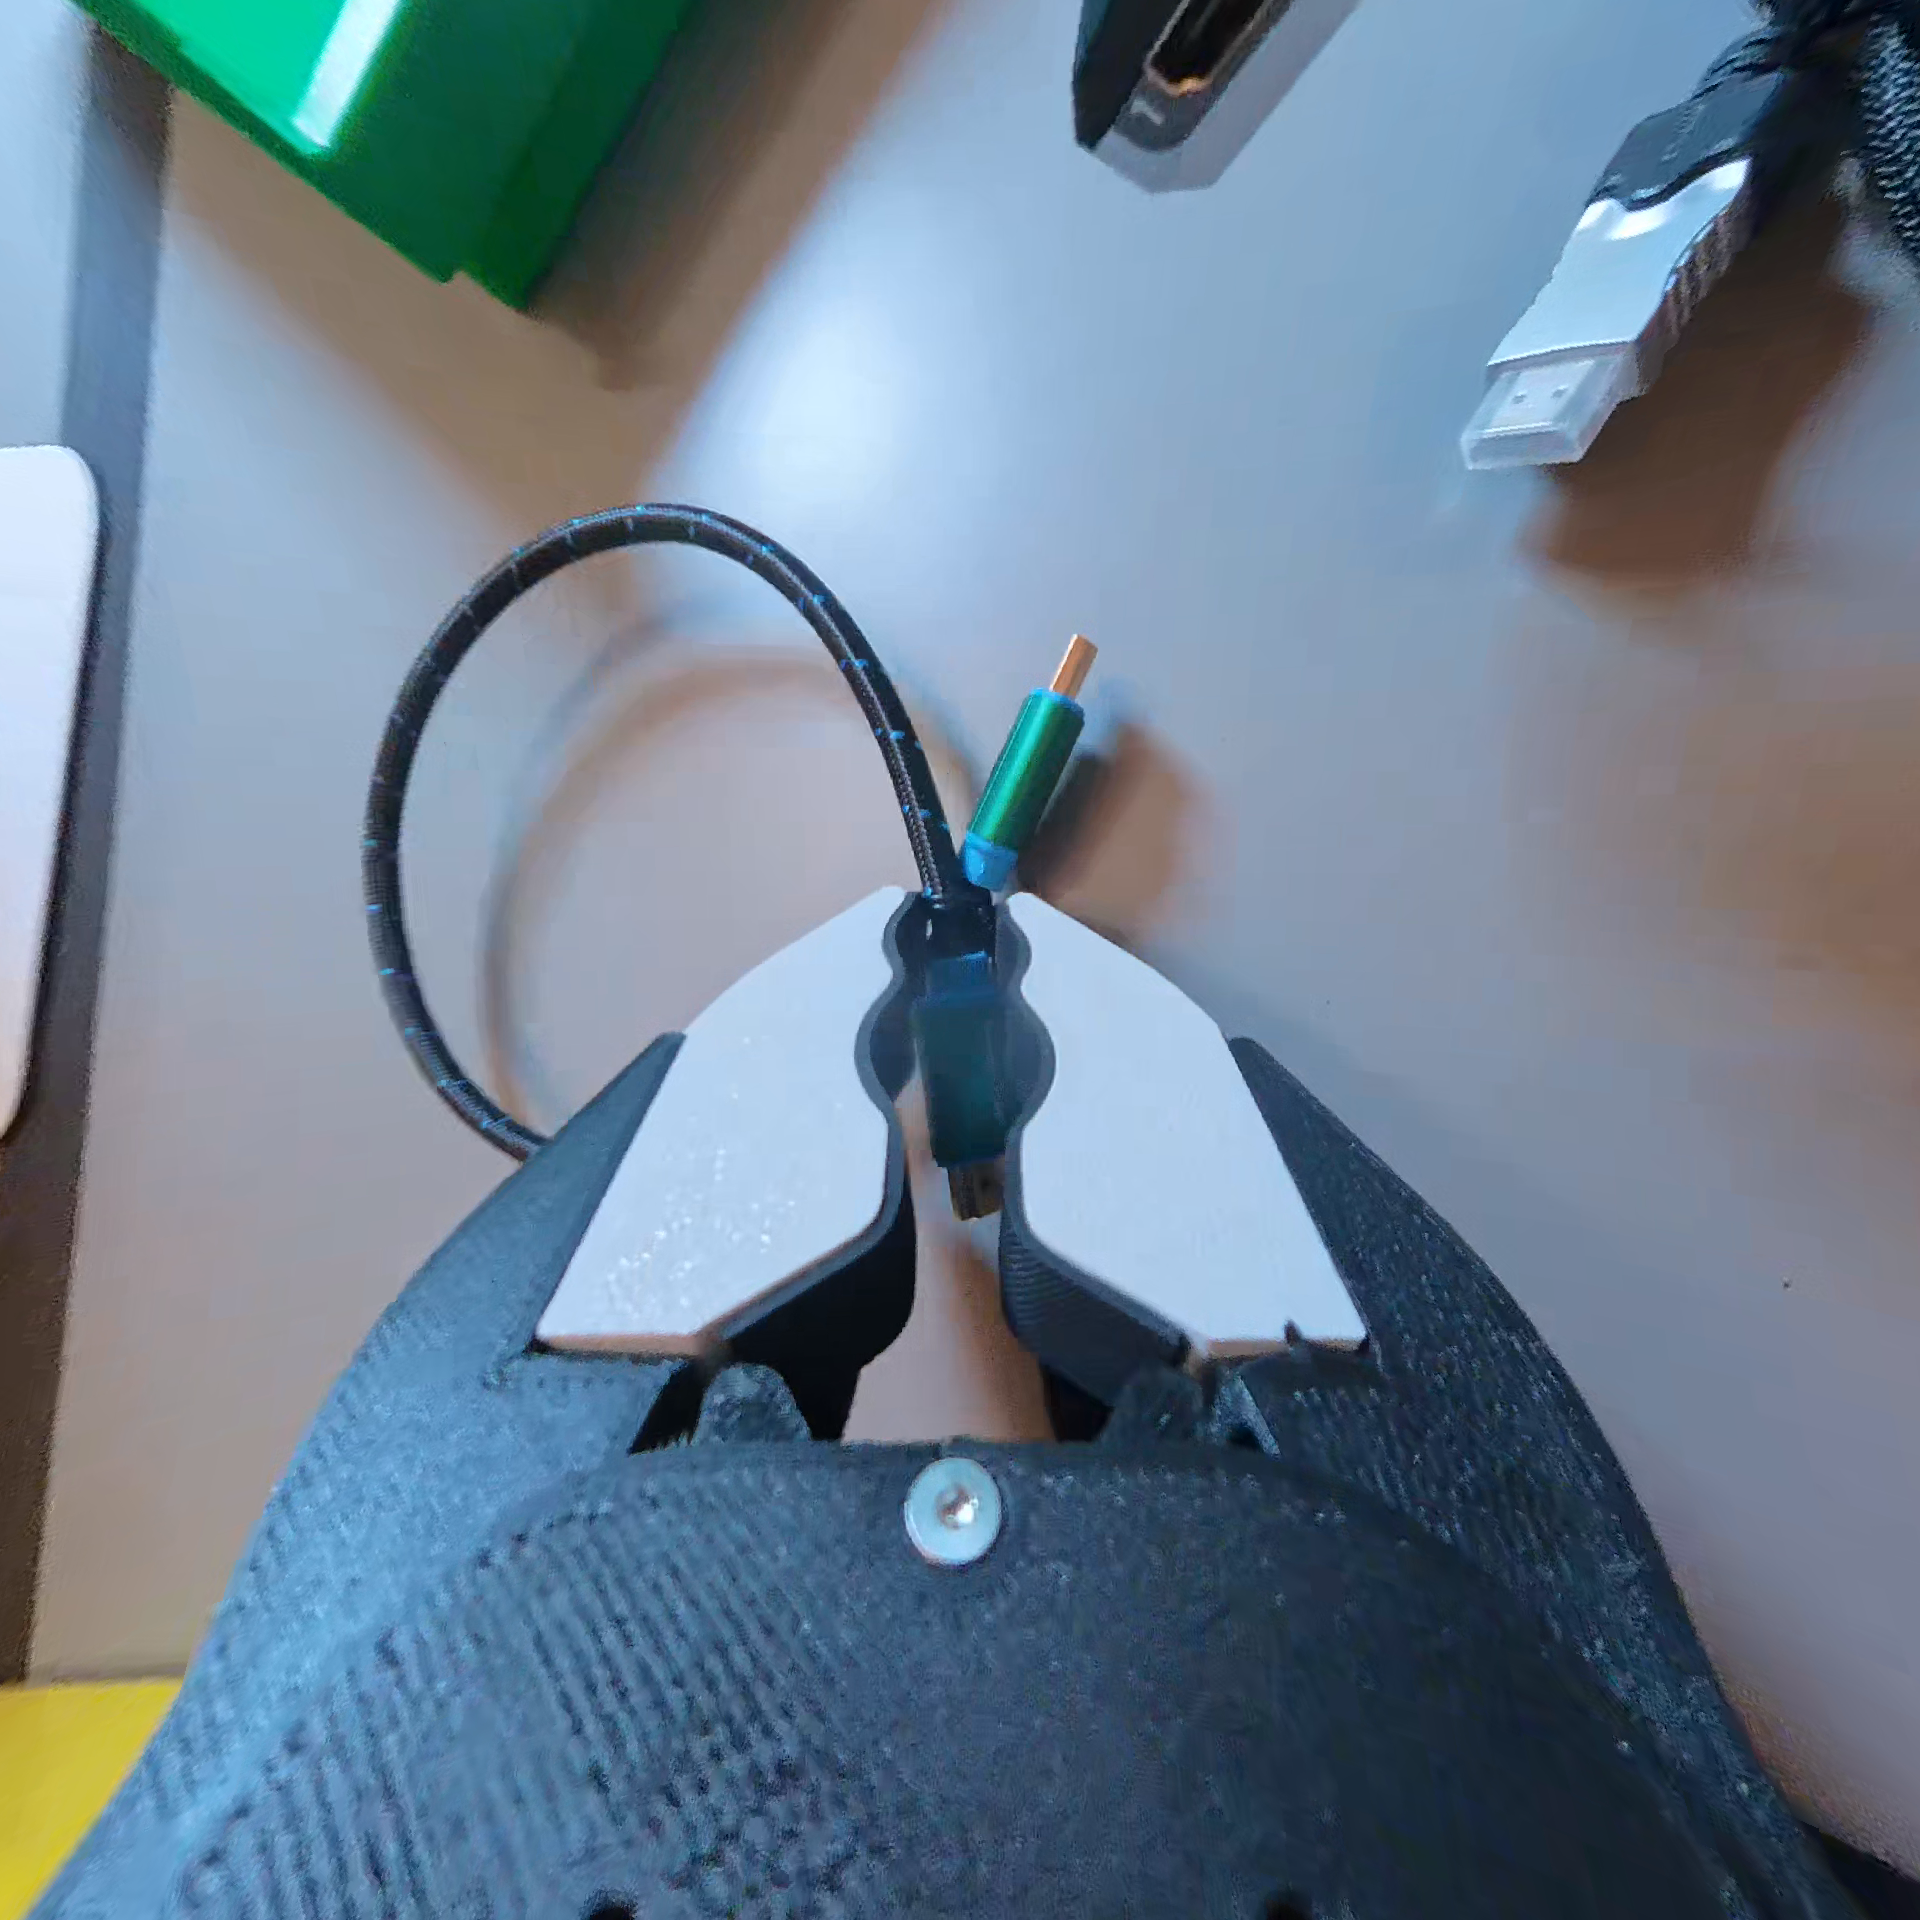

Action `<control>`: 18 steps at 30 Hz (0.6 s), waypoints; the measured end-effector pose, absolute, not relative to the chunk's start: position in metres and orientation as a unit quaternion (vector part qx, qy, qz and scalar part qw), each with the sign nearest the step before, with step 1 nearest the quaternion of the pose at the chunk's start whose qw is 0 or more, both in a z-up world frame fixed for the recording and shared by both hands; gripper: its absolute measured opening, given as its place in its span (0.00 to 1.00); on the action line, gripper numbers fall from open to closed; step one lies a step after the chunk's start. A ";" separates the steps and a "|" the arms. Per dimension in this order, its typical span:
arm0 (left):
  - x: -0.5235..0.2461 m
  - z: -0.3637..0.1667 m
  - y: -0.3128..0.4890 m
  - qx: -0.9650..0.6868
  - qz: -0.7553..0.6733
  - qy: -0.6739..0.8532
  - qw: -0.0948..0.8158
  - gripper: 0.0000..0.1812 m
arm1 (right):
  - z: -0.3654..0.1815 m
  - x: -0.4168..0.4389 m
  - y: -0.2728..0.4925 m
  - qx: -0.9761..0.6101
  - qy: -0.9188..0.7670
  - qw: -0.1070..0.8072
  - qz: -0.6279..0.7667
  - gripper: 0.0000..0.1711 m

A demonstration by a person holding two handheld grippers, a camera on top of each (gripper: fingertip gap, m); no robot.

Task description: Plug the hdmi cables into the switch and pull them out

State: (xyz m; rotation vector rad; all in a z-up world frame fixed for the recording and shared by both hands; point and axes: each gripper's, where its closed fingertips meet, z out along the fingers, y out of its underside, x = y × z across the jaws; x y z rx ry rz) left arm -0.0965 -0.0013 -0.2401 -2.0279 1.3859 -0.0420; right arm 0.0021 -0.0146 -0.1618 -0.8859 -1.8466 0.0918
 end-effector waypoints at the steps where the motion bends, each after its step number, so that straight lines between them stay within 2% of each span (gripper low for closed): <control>1: -0.100 -0.235 -0.001 -0.778 0.001 0.523 0.348 0.07 | -0.165 0.003 -0.012 -0.368 -0.772 0.518 0.031 0.14; 8: -0.101 -0.175 -0.001 -0.755 0.102 0.472 0.443 0.07 | -0.169 -0.009 -0.006 -0.358 -0.760 0.542 -0.014 0.14; 18: -0.079 -0.167 -0.014 -0.745 0.102 0.472 0.460 0.07 | -0.162 -0.013 -0.012 -0.351 -0.742 0.570 0.033 0.14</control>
